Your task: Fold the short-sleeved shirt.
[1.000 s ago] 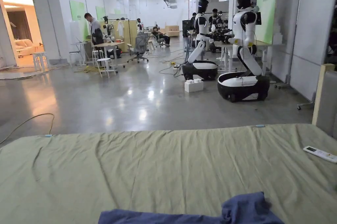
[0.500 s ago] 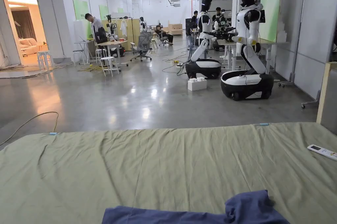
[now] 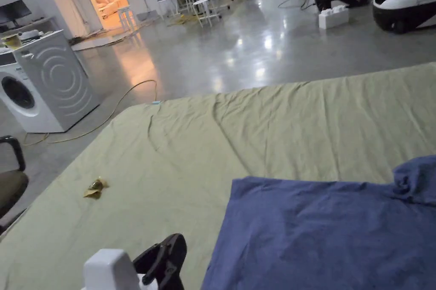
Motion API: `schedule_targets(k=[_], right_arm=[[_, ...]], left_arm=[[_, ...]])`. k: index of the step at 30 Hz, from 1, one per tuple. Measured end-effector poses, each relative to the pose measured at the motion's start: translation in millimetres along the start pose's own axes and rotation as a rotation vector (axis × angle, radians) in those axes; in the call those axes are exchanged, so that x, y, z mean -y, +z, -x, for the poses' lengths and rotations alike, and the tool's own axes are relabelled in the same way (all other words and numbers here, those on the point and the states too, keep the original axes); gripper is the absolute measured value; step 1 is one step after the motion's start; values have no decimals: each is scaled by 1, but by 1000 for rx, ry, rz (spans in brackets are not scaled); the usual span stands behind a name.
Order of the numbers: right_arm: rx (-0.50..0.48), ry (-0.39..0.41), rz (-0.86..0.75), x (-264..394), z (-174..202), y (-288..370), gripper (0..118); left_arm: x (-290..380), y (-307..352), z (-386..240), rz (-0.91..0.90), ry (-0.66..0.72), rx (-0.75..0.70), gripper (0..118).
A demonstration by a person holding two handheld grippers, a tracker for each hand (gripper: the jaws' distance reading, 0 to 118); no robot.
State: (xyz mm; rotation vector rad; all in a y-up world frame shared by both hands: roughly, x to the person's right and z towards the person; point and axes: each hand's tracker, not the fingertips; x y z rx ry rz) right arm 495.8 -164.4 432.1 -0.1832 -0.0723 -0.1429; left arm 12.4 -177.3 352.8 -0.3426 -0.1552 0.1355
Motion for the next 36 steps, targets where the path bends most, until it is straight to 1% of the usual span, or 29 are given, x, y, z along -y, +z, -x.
schedule_targets(k=[1,2,3,4,6,7,8,9,12,14,15,16,17,19,21,25,27,29,30,31,32,33,34,35,36], right_arm=[[2,-1,5,3,0,0,0],[5,-6,20,6,-1,-2,0],[4,-14,37,8,-2,-4,0],[2,-21,49,11,-3,-6,0],[4,-29,66,15,-4,-8,0],[5,-29,68,14,-2,-9,0],[14,-30,68,13,0,-10,0],[16,-29,74,14,-1,-11,0],[30,-25,87,15,-3,-12,0],[38,-29,100,17,-4,-13,0],[40,-33,108,19,-5,-13,0],[43,-37,114,20,-5,-13,0],[44,-41,121,23,-5,-13,0],[51,-42,134,25,-5,-13,0],[56,-37,152,28,-5,-13,0],[76,-30,176,33,-13,-14,0],[117,-11,187,37,-23,-16,0],[144,6,218,42,-37,-23,1],[143,15,276,48,-45,-29,7],[137,28,334,59,-61,-36,28],[142,38,403,73,-74,-44,62],[156,41,453,83,-81,-50,101],[178,47,467,94,-87,-54,106],[187,48,495,105,-93,-59,100],[191,43,529,114,-98,-65,92]], left_arm=[[9,-8,8,71,-29,-55,1],[20,-20,18,139,-27,-88,9],[31,-31,28,206,-18,-90,24],[42,-42,38,246,4,-82,36],[65,-63,54,338,51,-64,53],[75,-73,60,390,60,-67,56],[85,-84,67,446,72,-80,57],[97,-94,73,496,45,-109,57],[119,-113,84,611,27,-165,57],[128,-119,86,630,25,-150,56],[131,-122,86,660,39,-128,40],[131,-122,87,675,66,-79,18],[134,-125,86,678,78,-45,10],[137,-130,82,682,70,-86,8],[138,-133,79,709,56,-84,8],[139,-142,73,760,-20,-87,8],[144,-145,64,775,-125,-89,8],[147,-147,60,775,-168,-108,8],[147,-147,58,775,-168,-112,8],[147,-147,58,775,-167,-112,8],[146,-147,59,774,-161,-111,8],[146,-146,61,772,-148,-110,8],[146,-146,63,771,-132,-107,8],[146,-146,64,771,-121,-104,8],[144,-144,60,771,-116,-103,8]])
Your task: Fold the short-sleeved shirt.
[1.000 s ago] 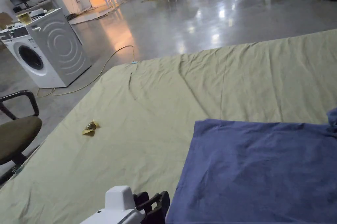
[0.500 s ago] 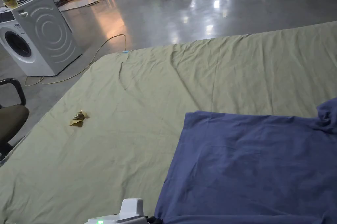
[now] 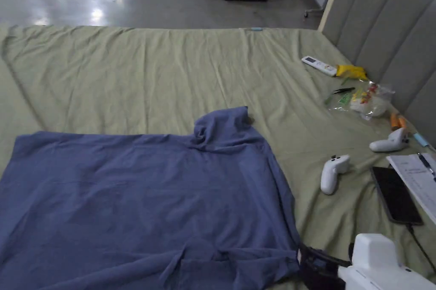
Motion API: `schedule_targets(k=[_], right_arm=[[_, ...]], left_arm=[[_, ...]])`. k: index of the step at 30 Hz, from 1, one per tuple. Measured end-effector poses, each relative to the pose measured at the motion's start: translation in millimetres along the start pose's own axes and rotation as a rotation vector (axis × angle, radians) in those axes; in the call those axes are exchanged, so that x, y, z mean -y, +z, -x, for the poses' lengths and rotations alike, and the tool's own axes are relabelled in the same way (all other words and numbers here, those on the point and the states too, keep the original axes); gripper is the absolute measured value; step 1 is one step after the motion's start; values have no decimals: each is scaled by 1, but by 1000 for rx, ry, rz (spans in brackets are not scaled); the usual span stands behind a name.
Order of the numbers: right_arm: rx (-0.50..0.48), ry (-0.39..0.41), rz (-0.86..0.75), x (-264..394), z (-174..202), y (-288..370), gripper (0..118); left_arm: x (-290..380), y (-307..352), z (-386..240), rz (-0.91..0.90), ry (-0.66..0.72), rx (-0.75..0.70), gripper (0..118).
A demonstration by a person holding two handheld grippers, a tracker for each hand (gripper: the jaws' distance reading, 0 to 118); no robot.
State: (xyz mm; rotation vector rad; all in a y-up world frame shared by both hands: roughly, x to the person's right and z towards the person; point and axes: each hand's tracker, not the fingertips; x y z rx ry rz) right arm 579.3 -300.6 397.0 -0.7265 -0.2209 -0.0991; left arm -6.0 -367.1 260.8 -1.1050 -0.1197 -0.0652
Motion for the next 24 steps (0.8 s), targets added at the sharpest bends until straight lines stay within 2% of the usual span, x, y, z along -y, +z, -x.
schedule_targets(k=[3,6,7,8,10,11,12,15,17,19,21,22,24], right_arm=[[8,-26,135,9,-4,-35,92],[-25,-90,171,12,-9,-60,91],[-44,-114,162,11,-12,-66,87],[-49,-125,172,9,-14,-71,79],[-56,-140,193,5,-17,-77,28],[-74,-160,201,4,-17,-77,14],[-109,-195,209,5,-17,-77,14],[-77,-177,189,8,-13,-67,12],[-84,-196,142,9,-13,-53,12],[-111,-254,82,6,-15,-41,12],[-166,-367,61,-6,-20,-45,12],[-175,-385,55,-17,-21,-52,12],[-139,-353,31,-44,-14,-61,12]], left_arm=[[0,2,-3,3,9,3,8],[1,4,-4,2,5,0,8],[1,4,-5,0,6,1,8],[1,4,-4,-1,8,2,8],[0,6,-3,-13,-1,-28,8],[0,7,-4,-13,0,-27,8],[-1,7,-3,-14,1,-27,8],[1,11,-10,-10,-2,-16,8],[1,23,-14,-40,-37,-39,7],[-8,36,-17,-105,-12,16,7],[-30,37,-6,-181,43,66,7],[-43,40,-5,-218,64,84,7],[-79,43,-2,-262,98,96,7]])
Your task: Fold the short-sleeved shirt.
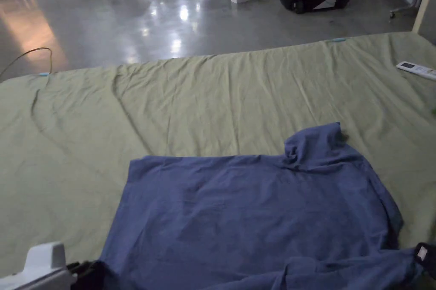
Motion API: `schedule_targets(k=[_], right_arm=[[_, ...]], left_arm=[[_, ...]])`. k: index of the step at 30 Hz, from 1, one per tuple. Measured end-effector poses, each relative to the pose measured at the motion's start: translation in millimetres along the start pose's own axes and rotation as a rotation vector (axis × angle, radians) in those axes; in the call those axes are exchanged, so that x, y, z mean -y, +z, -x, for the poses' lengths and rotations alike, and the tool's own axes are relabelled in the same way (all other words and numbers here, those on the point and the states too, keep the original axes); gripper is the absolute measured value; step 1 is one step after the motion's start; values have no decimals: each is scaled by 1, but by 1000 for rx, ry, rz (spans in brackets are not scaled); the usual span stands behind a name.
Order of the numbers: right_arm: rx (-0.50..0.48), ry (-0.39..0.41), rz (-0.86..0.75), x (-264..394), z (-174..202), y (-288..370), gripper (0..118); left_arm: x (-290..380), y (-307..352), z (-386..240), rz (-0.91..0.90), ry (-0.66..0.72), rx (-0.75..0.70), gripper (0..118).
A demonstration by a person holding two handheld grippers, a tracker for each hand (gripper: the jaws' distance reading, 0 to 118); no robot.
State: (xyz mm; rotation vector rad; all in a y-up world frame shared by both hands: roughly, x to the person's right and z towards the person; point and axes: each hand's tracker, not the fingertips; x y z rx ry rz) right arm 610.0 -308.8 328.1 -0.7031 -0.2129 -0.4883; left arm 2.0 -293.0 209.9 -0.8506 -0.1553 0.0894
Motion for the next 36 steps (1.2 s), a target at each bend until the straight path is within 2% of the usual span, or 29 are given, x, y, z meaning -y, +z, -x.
schedule_targets(k=[4,9,12,13,14,15,16,17,22,28,31,33,34,35,36], right_arm=[[14,37,-29,-47,21,-29,12],[44,-33,4,-81,28,-79,12],[89,-21,85,-88,29,-115,14],[111,-1,116,-87,31,-126,25],[131,10,145,-85,32,-134,48],[147,27,162,-83,29,-140,79],[143,37,162,-80,27,-141,88],[141,43,143,-77,26,-137,87],[40,48,-37,-71,18,-74,85],[-76,172,-309,-49,42,46,85],[-162,202,-464,-23,51,92,85],[-207,255,-590,-3,61,117,85],[-203,278,-591,2,68,126,85],[-184,261,-548,10,76,130,85],[-165,276,-538,14,81,135,85]], left_arm=[[-61,-25,0,-58,-6,-21,7],[-104,-78,4,-29,31,-55,7],[-108,-110,5,23,94,-93,9],[-105,-118,6,14,106,-101,18],[-101,-124,6,3,118,-99,36],[-98,-126,5,1,111,-111,67],[-97,-128,7,-6,110,-126,85],[-94,-123,8,-34,95,-127,93],[-86,-43,-1,-323,9,-119,94],[-50,97,-46,-622,-149,-64,94],[-9,138,-70,-699,-120,-73,94],[15,154,-82,-692,-118,-55,92],[26,162,-90,-712,-104,-72,90],[35,171,-95,-716,-110,-78,87],[39,175,-98,-731,-128,-87,79]])
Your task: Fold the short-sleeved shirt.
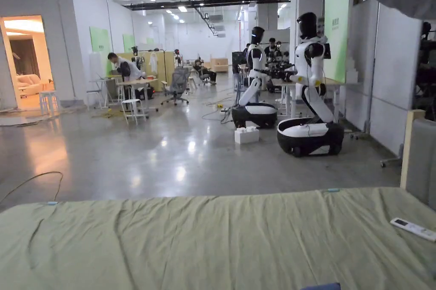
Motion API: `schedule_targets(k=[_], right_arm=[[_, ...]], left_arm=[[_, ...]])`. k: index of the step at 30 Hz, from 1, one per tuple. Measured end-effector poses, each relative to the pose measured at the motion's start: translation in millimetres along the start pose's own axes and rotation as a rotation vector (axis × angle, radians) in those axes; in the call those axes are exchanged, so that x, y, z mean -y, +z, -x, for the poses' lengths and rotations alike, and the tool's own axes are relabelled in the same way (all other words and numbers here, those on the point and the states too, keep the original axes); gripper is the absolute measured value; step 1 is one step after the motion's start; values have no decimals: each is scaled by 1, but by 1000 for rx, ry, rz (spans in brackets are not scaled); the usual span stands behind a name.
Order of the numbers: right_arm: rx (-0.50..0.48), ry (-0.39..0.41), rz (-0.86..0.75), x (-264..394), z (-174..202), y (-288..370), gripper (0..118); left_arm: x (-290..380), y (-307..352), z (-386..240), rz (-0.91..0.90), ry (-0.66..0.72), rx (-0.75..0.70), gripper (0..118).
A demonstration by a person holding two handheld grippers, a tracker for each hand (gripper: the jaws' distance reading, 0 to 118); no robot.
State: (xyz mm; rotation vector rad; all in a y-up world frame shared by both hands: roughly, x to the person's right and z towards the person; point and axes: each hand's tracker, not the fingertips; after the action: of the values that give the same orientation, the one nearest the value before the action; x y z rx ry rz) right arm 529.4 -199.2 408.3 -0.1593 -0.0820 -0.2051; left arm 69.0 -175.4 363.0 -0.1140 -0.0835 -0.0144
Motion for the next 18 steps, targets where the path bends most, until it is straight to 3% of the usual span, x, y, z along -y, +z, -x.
schedule_targets(k=[2,4,5,6,8,11,18], right_arm=[[-30,58,11,0,9,7,78],[-55,126,-18,2,17,11,58],[-52,157,-16,2,21,9,47],[-44,146,25,3,22,8,30],[-36,146,10,3,28,15,10],[-52,136,-16,-4,33,24,0],[-33,126,-44,-10,39,26,0]], left_arm=[[-3,13,-8,-24,-32,-12,63],[-2,20,-10,-33,-24,26,44],[-4,22,-11,-21,-7,45,30],[-6,24,-13,-15,0,51,7],[-11,32,-17,-30,1,37,5],[-21,39,-17,-26,-8,43,0],[-22,42,-11,-26,24,34,0]])
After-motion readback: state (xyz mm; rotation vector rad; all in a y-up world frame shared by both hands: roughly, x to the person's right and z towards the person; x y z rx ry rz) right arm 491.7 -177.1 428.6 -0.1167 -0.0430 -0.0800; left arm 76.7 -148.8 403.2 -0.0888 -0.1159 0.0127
